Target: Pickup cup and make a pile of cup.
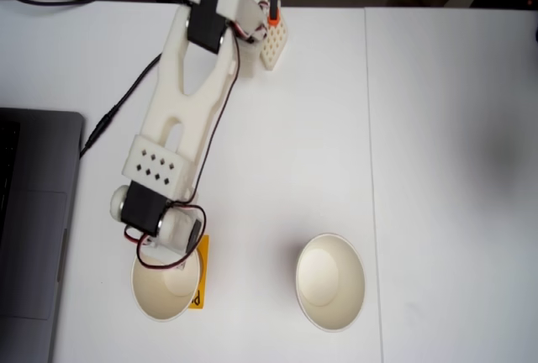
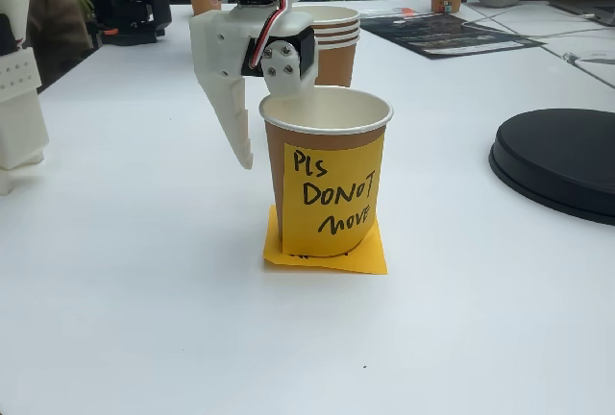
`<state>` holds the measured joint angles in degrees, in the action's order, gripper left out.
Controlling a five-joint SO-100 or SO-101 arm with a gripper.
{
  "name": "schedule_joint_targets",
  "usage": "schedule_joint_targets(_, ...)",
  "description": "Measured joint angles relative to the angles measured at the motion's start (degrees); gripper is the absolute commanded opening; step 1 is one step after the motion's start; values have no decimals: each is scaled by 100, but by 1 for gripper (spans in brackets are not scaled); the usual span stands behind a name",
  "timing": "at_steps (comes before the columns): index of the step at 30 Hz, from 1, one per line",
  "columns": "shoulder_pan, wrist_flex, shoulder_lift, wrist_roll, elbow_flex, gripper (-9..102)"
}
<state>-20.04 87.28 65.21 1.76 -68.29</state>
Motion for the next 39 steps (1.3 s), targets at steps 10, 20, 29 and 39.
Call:
schedule_joint_targets(10, 9, -9, 0, 0, 26, -7)
schedule_joint_targets(20, 9, -9, 0, -18, 35, -7)
schedule_joint_targets(29, 9, -88, 220, -35, 35, -7)
schedule_joint_targets(39, 9, -448, 1055, -44, 35, -7)
